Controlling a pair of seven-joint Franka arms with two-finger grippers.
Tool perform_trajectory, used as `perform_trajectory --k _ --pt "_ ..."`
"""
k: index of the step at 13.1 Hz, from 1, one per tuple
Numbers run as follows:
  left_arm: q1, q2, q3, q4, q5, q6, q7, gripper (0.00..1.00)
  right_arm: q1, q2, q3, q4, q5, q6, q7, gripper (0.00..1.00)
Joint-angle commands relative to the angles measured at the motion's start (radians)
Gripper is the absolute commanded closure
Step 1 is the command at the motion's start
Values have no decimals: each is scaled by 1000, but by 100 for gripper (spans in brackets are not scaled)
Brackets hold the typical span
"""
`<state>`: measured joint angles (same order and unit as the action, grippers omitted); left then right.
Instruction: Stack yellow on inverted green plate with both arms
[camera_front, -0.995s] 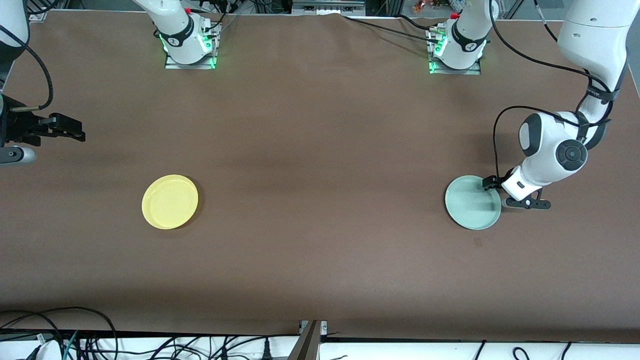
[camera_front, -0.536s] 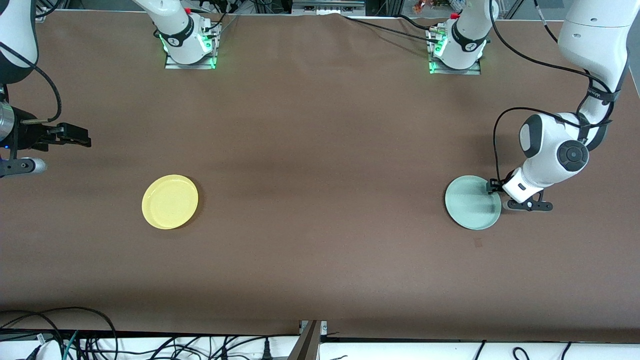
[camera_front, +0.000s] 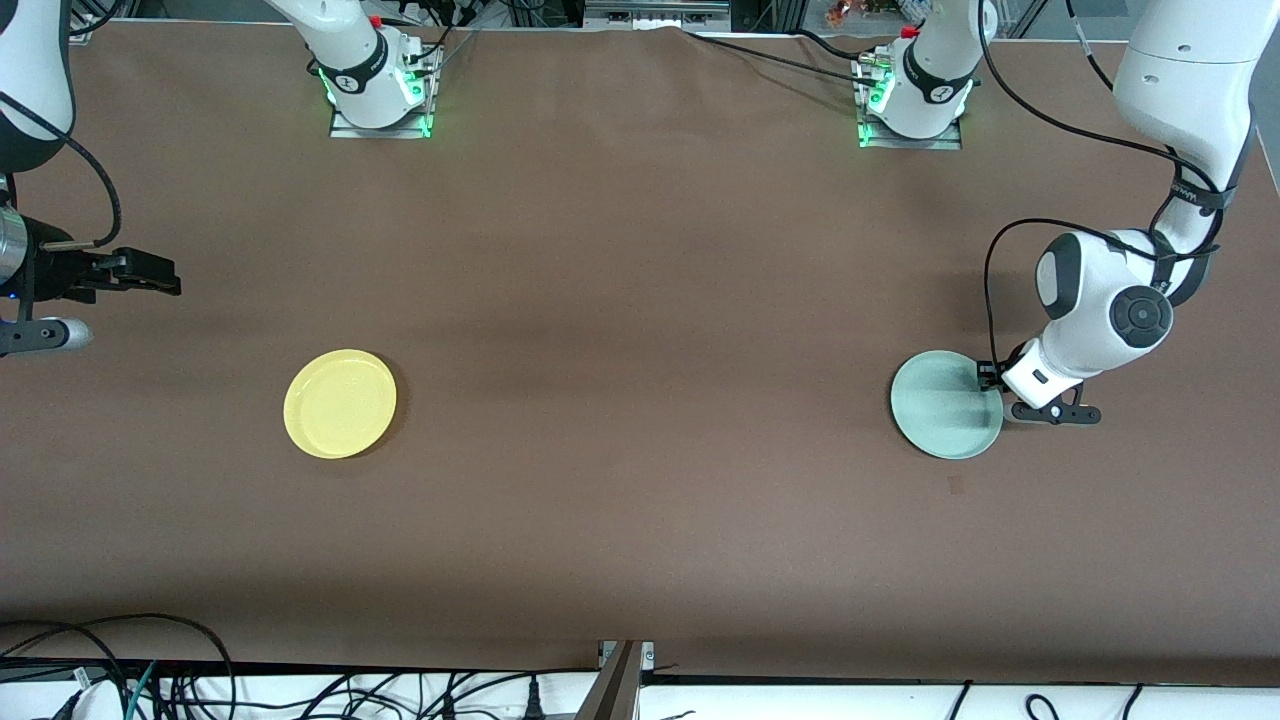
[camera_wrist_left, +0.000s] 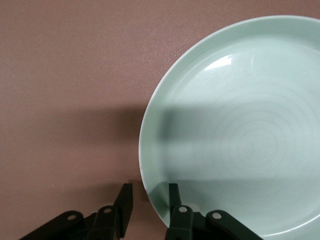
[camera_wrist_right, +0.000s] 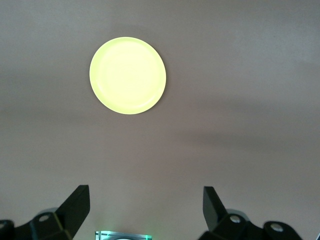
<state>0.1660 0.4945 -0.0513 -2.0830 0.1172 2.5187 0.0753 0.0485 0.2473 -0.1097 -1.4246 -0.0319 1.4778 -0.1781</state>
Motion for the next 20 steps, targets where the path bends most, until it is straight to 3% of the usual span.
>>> perform_trajectory --k 1,4,10,12,15,17,20 --pt "-5 22 2 32 -5 2 9 66 -21 9 5 7 -5 -11 -14 0" --pt "-2 22 2 32 -4 0 21 99 -28 29 5 0 -3 -7 -11 0" --pt "-6 1 1 46 4 -18 89 100 -71 142 5 -4 7 73 -11 0" --pt "-17 -36 -16 76 4 -102 93 100 -73 167 5 -26 15 122 -11 0" --pt "-31 -36 -76 251 2 -338 78 100 -76 210 7 -123 26 278 -9 0" --pt "-92 -31 -84 354 2 -472 28 100 -91 236 5 -212 76 411 -7 0" --pt "-192 -28 -76 441 7 -561 -31 100 -108 257 5 -272 113 496 -7 0"
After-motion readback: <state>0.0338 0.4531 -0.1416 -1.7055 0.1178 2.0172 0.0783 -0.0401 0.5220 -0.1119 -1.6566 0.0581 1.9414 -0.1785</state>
